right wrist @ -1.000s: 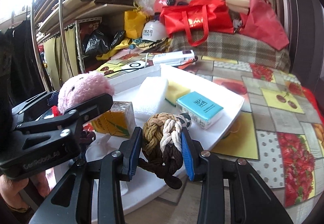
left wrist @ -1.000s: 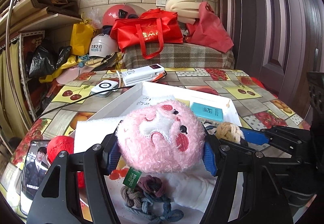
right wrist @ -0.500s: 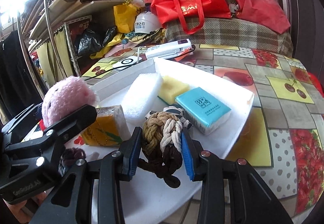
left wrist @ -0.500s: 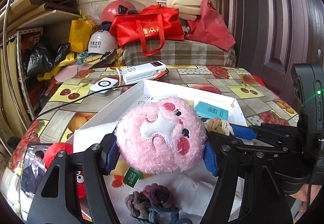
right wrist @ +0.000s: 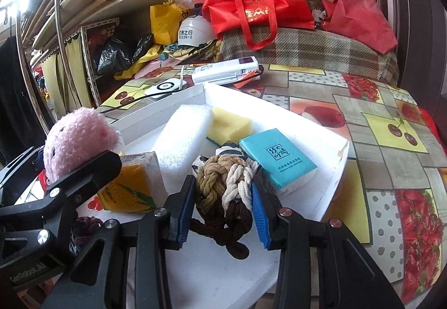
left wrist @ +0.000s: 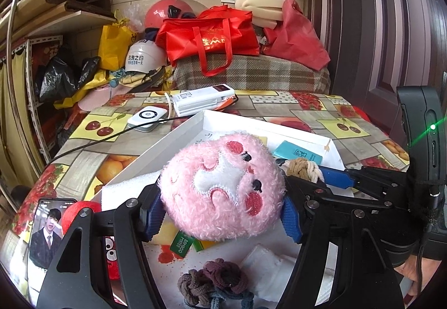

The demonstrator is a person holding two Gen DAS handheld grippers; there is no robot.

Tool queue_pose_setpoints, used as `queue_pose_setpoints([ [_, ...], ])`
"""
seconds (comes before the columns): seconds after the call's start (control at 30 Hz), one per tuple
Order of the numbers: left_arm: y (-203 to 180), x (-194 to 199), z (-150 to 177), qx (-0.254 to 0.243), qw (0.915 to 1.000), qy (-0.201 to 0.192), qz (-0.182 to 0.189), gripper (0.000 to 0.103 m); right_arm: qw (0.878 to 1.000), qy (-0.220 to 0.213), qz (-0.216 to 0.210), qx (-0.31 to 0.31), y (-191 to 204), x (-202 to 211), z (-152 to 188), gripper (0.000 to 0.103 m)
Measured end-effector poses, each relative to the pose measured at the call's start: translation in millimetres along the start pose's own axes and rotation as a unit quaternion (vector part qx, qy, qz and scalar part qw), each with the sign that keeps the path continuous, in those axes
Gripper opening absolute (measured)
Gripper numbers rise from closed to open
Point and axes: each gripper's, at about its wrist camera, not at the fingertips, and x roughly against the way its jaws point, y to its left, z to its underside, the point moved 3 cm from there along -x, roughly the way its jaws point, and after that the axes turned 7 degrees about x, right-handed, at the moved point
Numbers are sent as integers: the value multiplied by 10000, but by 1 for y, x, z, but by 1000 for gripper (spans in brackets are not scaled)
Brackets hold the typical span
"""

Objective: Organize soft objects
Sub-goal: 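Open the right tool to drop the rope toy while the left tool releases the pink plush into the tray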

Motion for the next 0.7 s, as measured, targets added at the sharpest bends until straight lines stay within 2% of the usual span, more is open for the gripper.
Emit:
queue_pose_setpoints([
  [0.1,2,6,-1,67,9997,-173,-180,73,9998,-30,131,-121,-6,2,0,65],
  [0.13,4,9,-1,123,9993,-265,-242,74,9997,-59,146,-185,-8,3,1,79],
  [0.17,6,14,-1,175,9987,-371,-292,84,9996,-96,146,-237,-10,4,1,85],
  [0.2,8,18,-1,202,9981,-479,-326,93,9995,-144,128,-245,-10,6,1,86],
  [0.27,9,27,0,204,9966,-709,-379,103,9993,-283,162,-191,-8,12,0,86],
  [0.4,8,36,0,184,9949,-934,-333,103,9982,-512,311,-18,-1,20,-1,94],
  [0.47,12,37,0,287,9948,-907,-351,103,9974,-616,373,16,0,24,-2,103],
  [0.7,17,42,1,563,9936,-916,-337,103,9931,-1029,567,-11,-2,38,-2,103],
])
